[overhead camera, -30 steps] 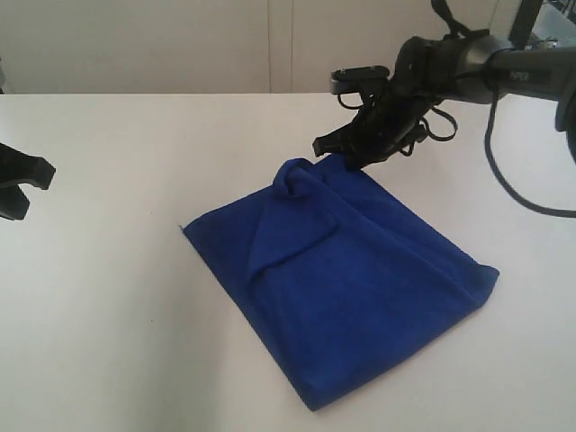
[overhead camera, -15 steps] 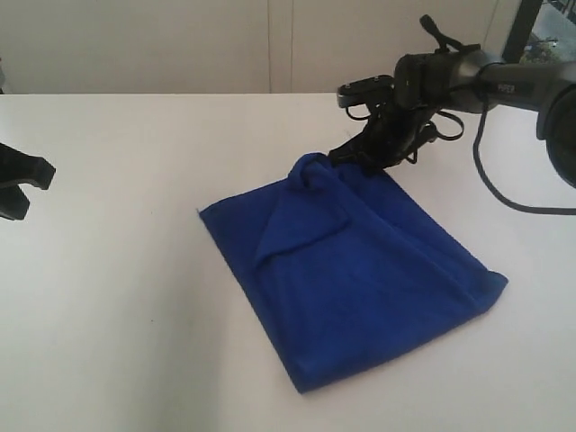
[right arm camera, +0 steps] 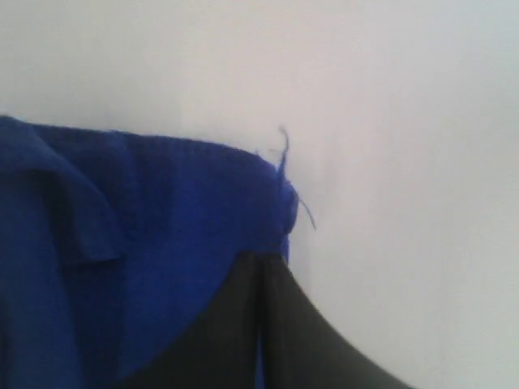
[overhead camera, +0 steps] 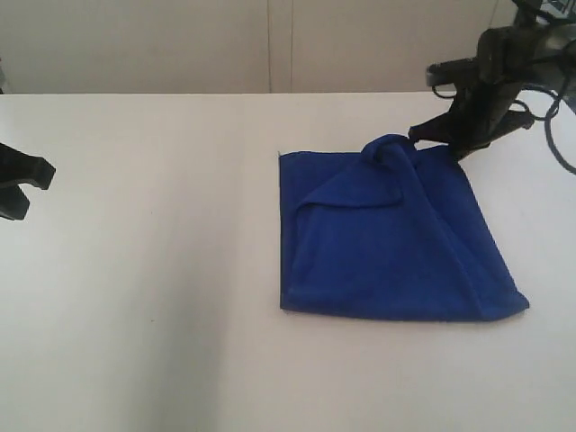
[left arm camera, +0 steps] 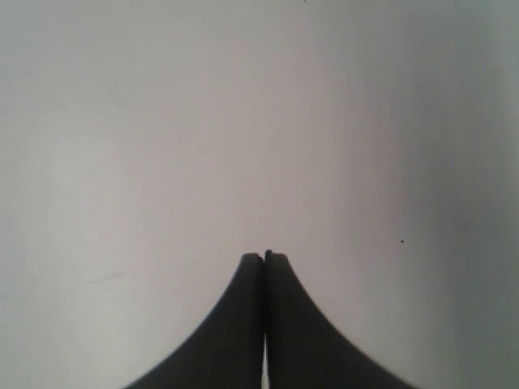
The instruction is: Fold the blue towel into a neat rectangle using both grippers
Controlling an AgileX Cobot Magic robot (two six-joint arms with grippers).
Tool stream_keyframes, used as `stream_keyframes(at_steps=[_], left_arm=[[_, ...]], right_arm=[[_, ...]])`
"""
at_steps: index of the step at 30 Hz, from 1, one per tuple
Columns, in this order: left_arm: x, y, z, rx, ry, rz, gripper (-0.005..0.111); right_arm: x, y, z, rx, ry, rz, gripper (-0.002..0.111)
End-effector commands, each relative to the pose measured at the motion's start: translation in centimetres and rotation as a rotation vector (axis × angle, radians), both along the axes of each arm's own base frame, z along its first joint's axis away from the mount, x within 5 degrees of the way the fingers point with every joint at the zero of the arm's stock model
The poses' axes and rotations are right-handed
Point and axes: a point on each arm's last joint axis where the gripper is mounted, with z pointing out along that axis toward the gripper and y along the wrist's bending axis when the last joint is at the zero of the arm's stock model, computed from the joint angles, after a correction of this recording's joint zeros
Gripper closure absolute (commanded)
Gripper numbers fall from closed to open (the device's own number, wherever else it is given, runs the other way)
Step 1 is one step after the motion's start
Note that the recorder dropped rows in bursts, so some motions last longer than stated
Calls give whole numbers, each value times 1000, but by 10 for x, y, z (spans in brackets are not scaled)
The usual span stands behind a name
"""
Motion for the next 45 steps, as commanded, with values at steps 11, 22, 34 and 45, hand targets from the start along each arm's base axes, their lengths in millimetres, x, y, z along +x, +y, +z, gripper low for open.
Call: stream_keyframes(at_steps=[11, 22, 34, 45], left_arm=[[-3, -1, 2, -12, 3, 0, 107], [-3, -1, 2, -12, 3, 0, 107], [-3, -1, 2, -12, 3, 0, 107], [-3, -1, 2, -12, 3, 0, 107]], right_arm=[[-63, 129, 65, 169, 128, 233, 108], [-118, 192, 6, 135, 240, 390, 108], [-145, 227, -43, 134, 307, 452, 108], [-168, 259, -42, 165, 313, 512, 108]])
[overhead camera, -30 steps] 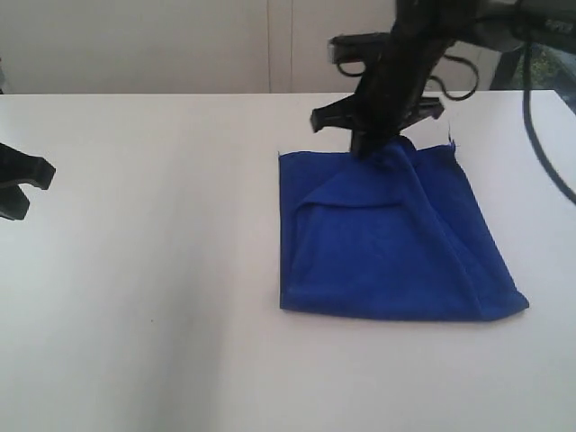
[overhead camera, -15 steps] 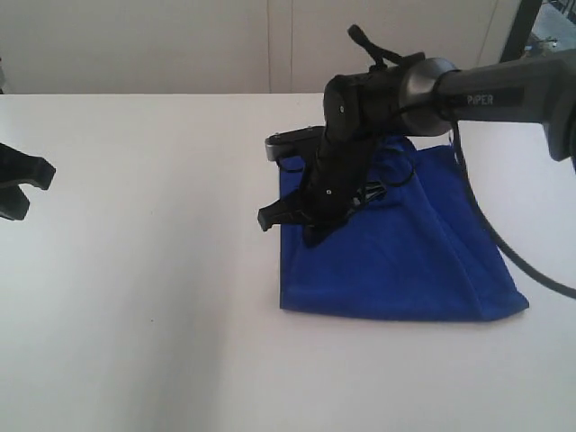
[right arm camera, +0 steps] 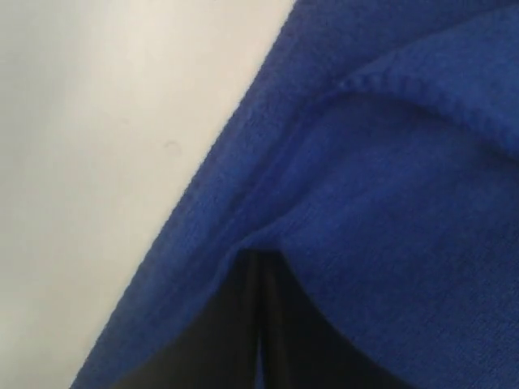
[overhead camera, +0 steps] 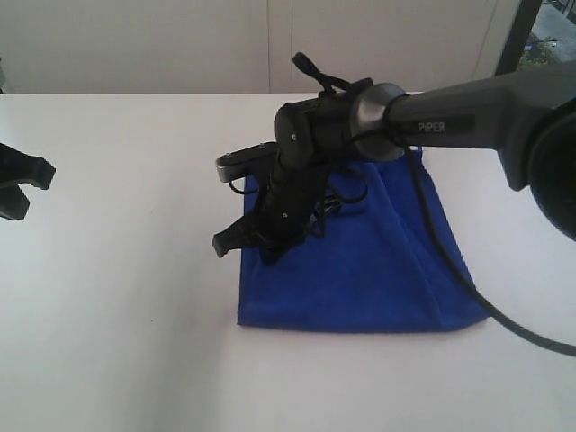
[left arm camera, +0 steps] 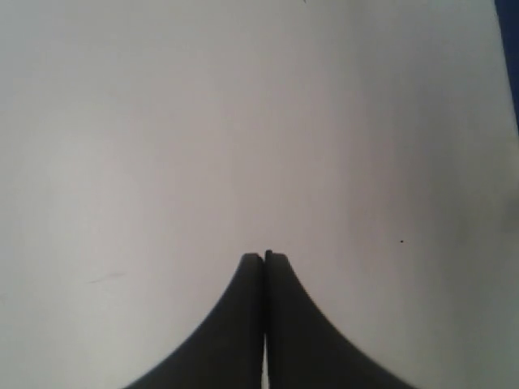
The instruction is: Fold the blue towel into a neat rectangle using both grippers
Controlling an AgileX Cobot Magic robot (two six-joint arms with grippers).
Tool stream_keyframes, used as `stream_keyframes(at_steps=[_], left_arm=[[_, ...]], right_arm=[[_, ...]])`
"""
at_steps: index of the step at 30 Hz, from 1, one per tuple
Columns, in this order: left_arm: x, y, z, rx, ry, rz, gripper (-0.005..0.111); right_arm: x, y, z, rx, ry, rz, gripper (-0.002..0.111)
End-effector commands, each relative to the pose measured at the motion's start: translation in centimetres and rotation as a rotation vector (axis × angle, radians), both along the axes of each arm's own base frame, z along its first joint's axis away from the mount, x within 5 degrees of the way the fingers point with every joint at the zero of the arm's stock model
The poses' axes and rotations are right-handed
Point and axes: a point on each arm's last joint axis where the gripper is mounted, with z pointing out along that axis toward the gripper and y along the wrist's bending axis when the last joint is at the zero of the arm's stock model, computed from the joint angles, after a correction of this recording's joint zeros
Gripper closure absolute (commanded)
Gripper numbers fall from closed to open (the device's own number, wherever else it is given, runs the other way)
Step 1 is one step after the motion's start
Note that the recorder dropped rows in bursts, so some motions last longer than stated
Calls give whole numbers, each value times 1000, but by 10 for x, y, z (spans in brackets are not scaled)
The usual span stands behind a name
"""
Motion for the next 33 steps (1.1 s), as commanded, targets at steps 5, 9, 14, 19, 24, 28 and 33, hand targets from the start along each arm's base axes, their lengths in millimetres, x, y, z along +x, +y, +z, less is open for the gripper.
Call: stream_keyframes(at_steps=[5, 9, 14, 19, 24, 28, 33], left_arm=[[-3, -1, 2, -12, 3, 0, 107], [-3, -1, 2, -12, 3, 0, 107], [-3, -1, 2, -12, 3, 0, 107], [-3, -1, 2, -12, 3, 0, 107], [-3, -1, 2, -12, 3, 0, 107], [-3, -1, 2, -12, 3, 0, 107], [-3, -1, 2, -12, 3, 0, 107]], right_arm=[[-19, 19, -16, 2, 57, 38, 108], [-16, 20, -5, 35, 17, 8, 108], [-3, 5, 38, 112, -74, -46, 108], [18, -34, 80, 167, -159, -144, 108], [44, -82, 86, 161, -179, -267, 108], [65, -111, 72, 153, -195, -352, 108], [87, -133, 60, 196, -268, -479, 106]])
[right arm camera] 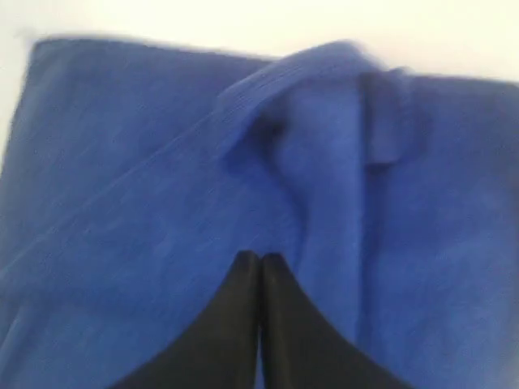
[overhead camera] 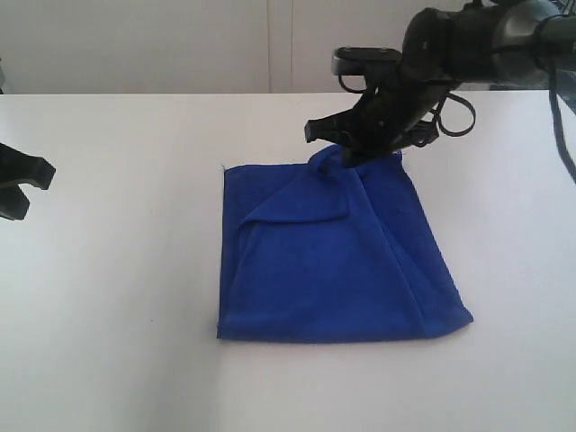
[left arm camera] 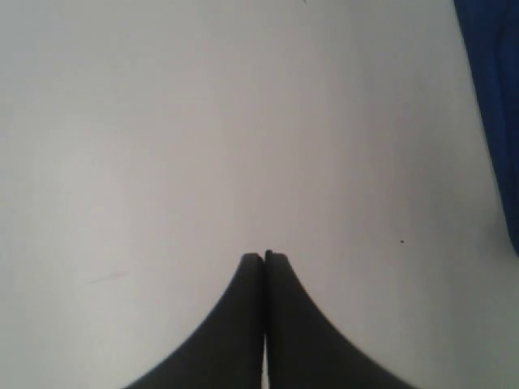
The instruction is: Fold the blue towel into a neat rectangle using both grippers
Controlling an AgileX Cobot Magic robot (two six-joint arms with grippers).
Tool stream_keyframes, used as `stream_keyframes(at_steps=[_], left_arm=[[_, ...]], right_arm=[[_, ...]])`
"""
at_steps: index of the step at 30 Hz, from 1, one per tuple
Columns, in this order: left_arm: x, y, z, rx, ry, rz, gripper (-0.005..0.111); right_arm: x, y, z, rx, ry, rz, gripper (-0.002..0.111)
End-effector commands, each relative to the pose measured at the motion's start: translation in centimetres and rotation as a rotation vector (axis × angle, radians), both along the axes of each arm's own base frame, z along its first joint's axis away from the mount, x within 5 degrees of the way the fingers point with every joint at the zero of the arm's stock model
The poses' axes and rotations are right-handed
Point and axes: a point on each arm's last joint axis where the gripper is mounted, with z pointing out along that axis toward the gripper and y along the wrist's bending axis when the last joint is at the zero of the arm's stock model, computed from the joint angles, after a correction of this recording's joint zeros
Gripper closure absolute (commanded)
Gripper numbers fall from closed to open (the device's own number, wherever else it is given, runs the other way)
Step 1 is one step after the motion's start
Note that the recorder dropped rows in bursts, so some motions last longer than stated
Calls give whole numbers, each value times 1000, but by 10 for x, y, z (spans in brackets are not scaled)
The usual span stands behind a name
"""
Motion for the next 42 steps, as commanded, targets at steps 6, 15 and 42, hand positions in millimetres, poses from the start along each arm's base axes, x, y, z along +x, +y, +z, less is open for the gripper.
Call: stream_keyframes(at_steps=[6, 15, 42], left_arm=[[-3, -1, 2, -12, 3, 0, 107], [-3, -1, 2, -12, 3, 0, 107], [-3, -1, 2, -12, 3, 0, 107]], right_arm=[[34, -31, -29, 39, -122, -153, 86], [48, -40, -59, 41, -165, -197, 76], [50, -35, -85, 119, -112, -266, 92]])
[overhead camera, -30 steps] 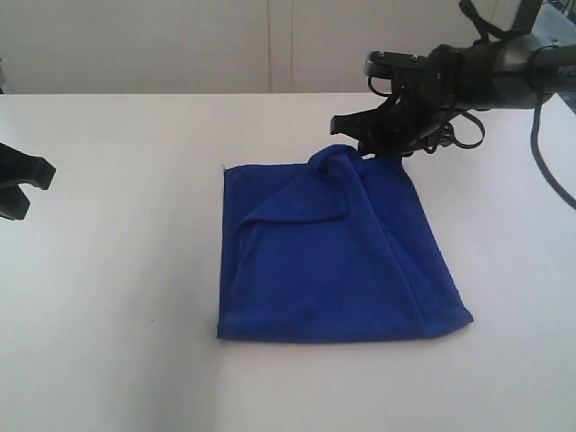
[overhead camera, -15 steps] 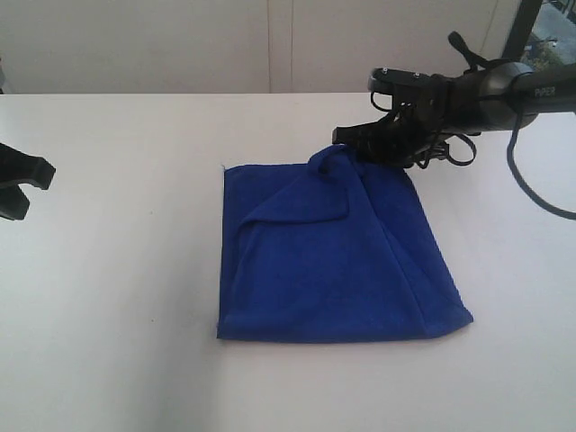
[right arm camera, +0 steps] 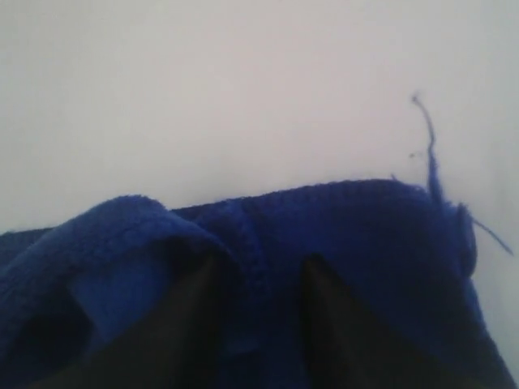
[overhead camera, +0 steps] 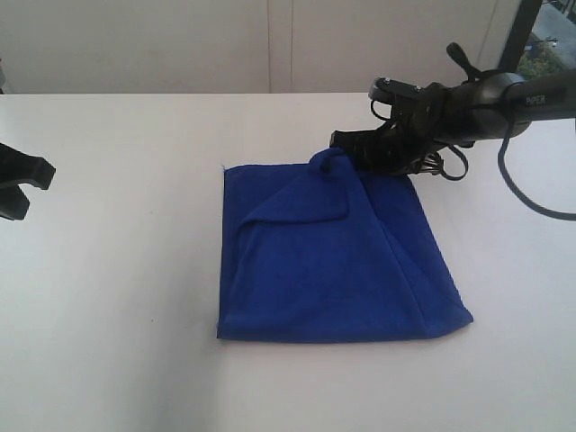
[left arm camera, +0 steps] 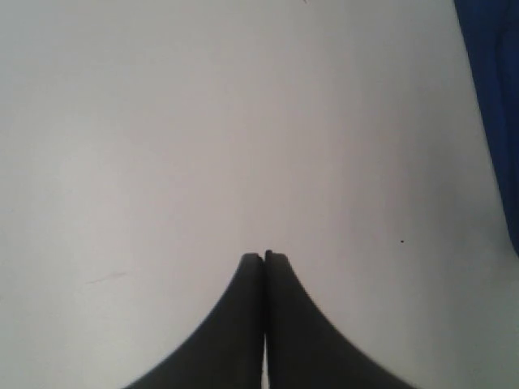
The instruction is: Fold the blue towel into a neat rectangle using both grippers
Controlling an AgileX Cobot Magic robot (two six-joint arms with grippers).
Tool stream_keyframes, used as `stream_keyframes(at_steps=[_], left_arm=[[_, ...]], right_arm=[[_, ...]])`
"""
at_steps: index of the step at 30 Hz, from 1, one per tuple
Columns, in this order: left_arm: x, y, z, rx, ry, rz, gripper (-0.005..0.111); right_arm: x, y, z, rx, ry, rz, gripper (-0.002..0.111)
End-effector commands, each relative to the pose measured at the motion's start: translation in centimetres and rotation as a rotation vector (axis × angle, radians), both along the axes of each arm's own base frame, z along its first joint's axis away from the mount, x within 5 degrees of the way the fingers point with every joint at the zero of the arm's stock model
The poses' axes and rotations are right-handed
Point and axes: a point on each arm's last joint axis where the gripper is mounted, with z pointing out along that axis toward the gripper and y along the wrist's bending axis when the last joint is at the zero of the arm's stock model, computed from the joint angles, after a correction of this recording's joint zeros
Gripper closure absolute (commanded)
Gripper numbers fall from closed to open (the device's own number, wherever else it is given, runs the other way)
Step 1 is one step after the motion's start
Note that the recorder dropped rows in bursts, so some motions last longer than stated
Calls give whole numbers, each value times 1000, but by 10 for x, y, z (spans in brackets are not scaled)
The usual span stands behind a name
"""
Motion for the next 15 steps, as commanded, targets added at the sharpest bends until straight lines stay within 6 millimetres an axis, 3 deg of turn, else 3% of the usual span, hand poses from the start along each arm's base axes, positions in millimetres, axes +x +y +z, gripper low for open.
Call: stream_keyframes(at_steps=[1, 3, 8, 15], left_arm=[[-3, -1, 2, -12, 3, 0, 107], [-3, -1, 2, -12, 3, 0, 107], [-3, -1, 2, -12, 3, 0, 107], [-3, -1, 2, -12, 3, 0, 107]], right_arm=[[0, -1, 1, -6, 0, 11, 99], [0, -1, 1, -6, 0, 11, 108], [0, -1, 12, 0, -29, 9, 108], [-5, -1, 50, -15, -83, 60, 108]])
